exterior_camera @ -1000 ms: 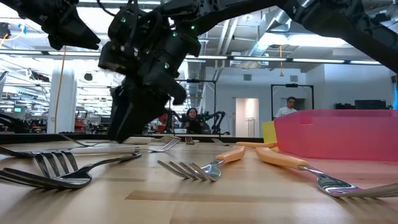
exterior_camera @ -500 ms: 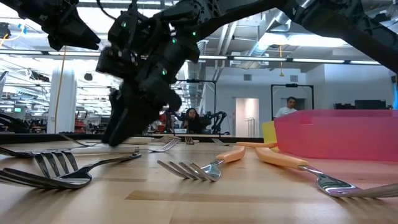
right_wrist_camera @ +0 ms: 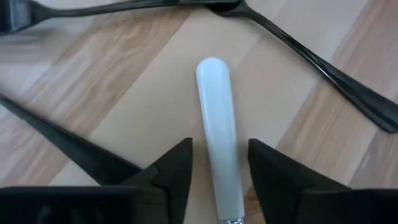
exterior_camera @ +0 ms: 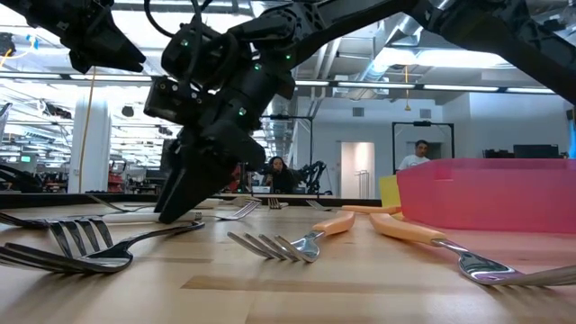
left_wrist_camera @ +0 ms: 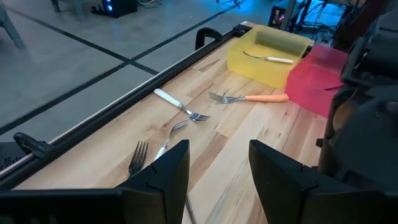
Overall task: Sort silverware by color (type)
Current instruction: Put the white fork into the yellow bin
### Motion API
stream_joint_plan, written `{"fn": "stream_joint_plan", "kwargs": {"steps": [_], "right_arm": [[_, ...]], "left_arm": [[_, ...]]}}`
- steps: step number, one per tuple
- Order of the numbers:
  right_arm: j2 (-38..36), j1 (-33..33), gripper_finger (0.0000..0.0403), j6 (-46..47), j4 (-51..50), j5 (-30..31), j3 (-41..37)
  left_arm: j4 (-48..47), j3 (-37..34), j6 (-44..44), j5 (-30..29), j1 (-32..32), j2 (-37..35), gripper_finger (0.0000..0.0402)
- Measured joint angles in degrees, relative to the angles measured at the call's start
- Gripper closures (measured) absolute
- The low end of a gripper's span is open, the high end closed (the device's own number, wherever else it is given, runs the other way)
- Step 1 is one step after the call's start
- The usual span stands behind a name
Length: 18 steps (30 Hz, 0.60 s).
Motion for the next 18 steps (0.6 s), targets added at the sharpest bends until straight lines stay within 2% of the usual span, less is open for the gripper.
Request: {"fn": "stream_joint_plan", "kwargs": {"steps": [5,8,18], "right_arm": [[0.02,-0.04,0.0304,0.28,-0.33,1.46,-0.1],[0.02,0.12,0.033,0.25,-0.47,3.25,-0.1],[-0.83,0.16,0.0331,1.07,-0.91,3.34,-0.32]], "left_arm": [[0.0,0.0,-0.34,-0.04,0.0,-0.01,0.025],[0.0,0.0,-0.49,-0.04,0.0,-0.01,0.025],[0.0,0.0,-1.21,-0.02,0.0,-0.01,0.025]]}}
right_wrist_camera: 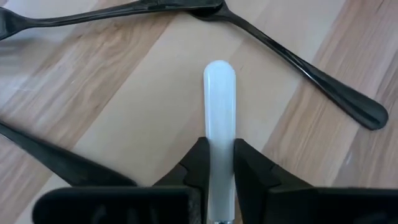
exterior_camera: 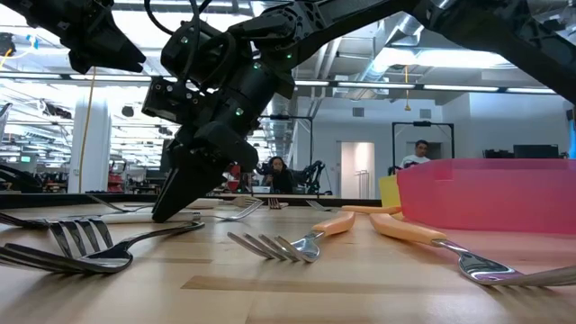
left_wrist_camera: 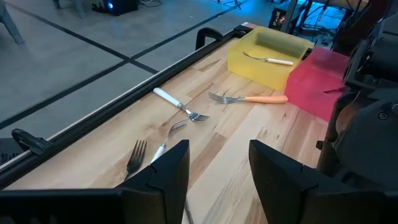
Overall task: Sort silverware by color (type)
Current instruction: Put the white fork into the yellow bin
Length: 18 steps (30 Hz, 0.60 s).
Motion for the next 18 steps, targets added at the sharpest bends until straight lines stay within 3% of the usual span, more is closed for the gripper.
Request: {"fn": "stream_joint_plan", "kwargs": {"steps": [6,14,18], "right_arm": [[-3.11,-0.45,0.0337,0.42,-1.89,0.3,-0.2],[-7.83,-1.9,0.0388,0.24,-4.71,-0.44,0.0],[-7.85,-2.51,0.0373,0.44,-5.81,-0.98,-0.11]], "left_arm": [[-0.02,0.0,0.0,-0.02,0.0,0.01,0.025],[-0.02,0.0,0.0,-0.01,0.0,0.01,0.025],[-0.02,0.0,0.0,-0.02,0.0,0.02,0.025]]}}
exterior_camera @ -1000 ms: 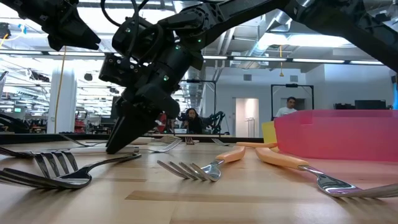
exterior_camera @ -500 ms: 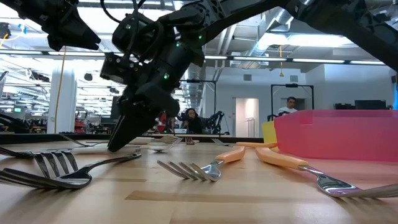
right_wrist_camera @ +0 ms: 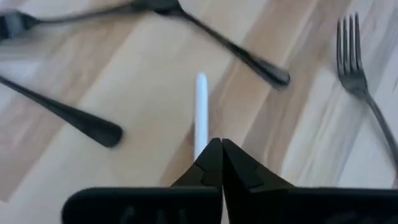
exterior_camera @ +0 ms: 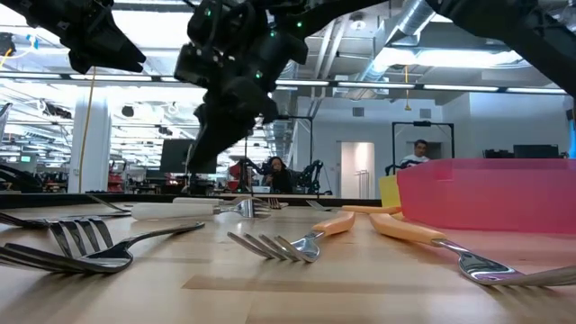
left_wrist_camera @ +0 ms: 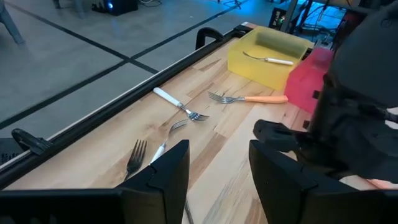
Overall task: Sort silverware by color (type)
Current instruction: Put the white fork into the yellow bin
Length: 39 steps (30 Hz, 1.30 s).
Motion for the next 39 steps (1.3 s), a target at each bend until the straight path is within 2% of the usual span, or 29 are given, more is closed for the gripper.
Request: {"fn": "stream_joint_plan", "kwargs": {"steps": [9,11,13,25,30,34,39], "right_arm": [[0.92,0.52,0.018,1.42,-2.45,-0.06,0.0],[0.76,0.66,0.0152,1.57,-2.39,0.47,0.11],[0.72,0.76,0.0142,1.52,-2.74,1.22,0.11],[0.7,-0.42,0.0158,2.19,1.35,3.74,-7.99],[0.68,-0.42,0.0166,2.21,0.68,4.63,-8.11],[0.68,-0.45,0.0206,2.19,0.67,6.53,-8.11],[0.68,-0.6,0.0296,2.17,0.5,8.16,-8.11]], "left_arm": [[-0.04,-0.02,0.18,0.01,0.0,-0.01,0.025],[-0.04,-0.02,0.65,0.0,0.0,0.0,0.025],[-0.04,-0.02,0.83,0.0,0.0,-0.02,0.025],[-0.04,-0.02,0.13,0.0,0.0,0.0,0.025],[-0.04,-0.02,0.07,0.0,0.0,-0.02,0.025],[-0.04,-0.02,0.03,0.0,0.0,-0.01,0.025],[-0.04,-0.02,0.02,-0.02,0.0,-0.01,0.025]]}}
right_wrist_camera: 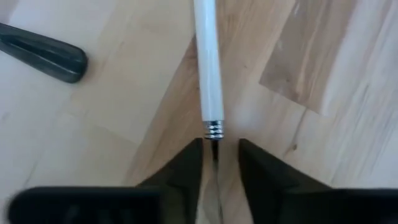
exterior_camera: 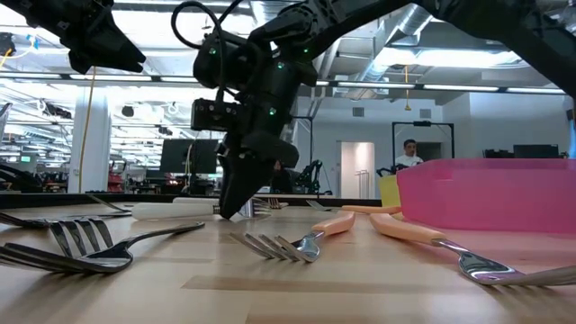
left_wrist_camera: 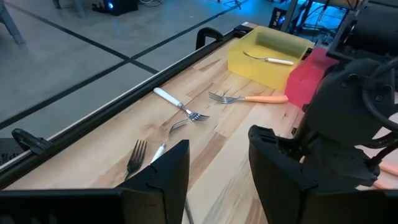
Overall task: Sort silverware by color (type)
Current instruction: Put the white fork into the yellow bin
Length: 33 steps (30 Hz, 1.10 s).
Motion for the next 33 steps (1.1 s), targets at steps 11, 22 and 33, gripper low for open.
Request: {"fn": "stream_joint_plan", "kwargs": {"steps": [11,22,33], "right_arm": [[0.0,-0.09,0.0377,-0.17,-0.66,0.83,0.07],[-0.5,0.0,0.0384,-0.05,-3.3,0.37,0.85],[-0.72,-0.02,0.0382,-0.44,-9.01,0.1,8.14]], "left_arm": [[0.02,0.0,-0.04,0.02,0.0,-0.01,0.025],[0.02,0.0,-0.09,0.02,0.0,0.0,0.025],[0.02,0.0,0.22,0.02,-0.02,-0.01,0.025]]}}
